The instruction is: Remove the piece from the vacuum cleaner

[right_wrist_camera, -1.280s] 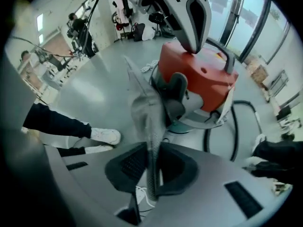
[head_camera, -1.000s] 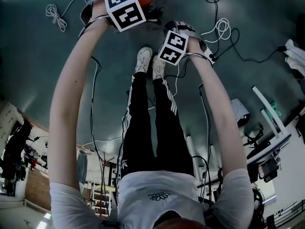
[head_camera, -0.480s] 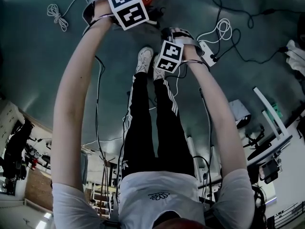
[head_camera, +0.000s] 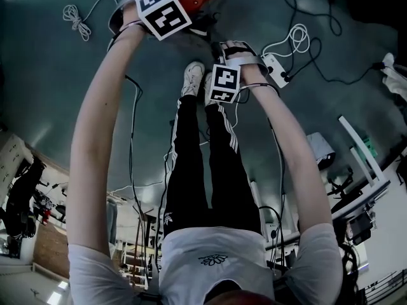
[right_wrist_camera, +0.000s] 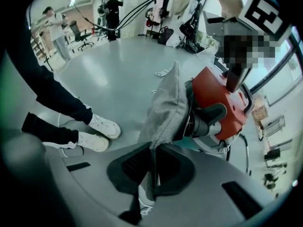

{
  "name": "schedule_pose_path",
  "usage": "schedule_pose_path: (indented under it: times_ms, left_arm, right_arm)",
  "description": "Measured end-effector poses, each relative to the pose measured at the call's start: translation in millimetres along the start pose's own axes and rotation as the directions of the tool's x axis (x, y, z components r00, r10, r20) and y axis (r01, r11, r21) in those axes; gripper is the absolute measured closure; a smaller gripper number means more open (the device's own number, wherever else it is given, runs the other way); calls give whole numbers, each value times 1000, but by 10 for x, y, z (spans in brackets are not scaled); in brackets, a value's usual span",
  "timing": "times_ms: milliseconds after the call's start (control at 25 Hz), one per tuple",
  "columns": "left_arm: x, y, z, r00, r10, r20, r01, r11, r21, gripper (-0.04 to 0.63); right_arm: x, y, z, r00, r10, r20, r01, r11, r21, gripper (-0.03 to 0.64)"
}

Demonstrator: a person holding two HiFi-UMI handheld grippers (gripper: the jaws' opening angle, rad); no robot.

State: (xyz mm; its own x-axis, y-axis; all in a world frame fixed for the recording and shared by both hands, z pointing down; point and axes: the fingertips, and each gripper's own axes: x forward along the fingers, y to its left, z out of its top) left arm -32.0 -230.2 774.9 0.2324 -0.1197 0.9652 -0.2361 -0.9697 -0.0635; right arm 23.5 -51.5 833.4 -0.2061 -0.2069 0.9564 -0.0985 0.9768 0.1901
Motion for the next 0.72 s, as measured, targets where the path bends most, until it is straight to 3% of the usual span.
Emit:
schedule_pose_path:
  times_ms: [80,200,320,440,600,720]
  left_arm:
    - [-10,3,17,1000,-2,8,2,1000,1,592]
    - [-33,16,26,1000,3,14,-3,1000,4,592]
    - [6,6,30,1000,9,3,-9,1000,13,592]
    - [15,12,24,1000,9,-2,-8,1000,21,592]
    - [-3,26,1,1000,25,8,-25,1000,1,592]
    - [-10,41,18,999,36,15,-36,999,-4,592]
  right_arm:
    - [25,0,-30,1000,27,-4,-27,996,82,592]
    - [134,-6,-70,994,75,-82,-59,982,181,592]
    - [206,2,-79,991,78,-112,-60,985,161,592]
    - [236,-9,-114,993,93,-72,-77,978,194,592]
    - [251,-140,-317,993,101,-60,-96,992,86,592]
    - [185,-283,-408,994,96,-54,-90,989,114,592]
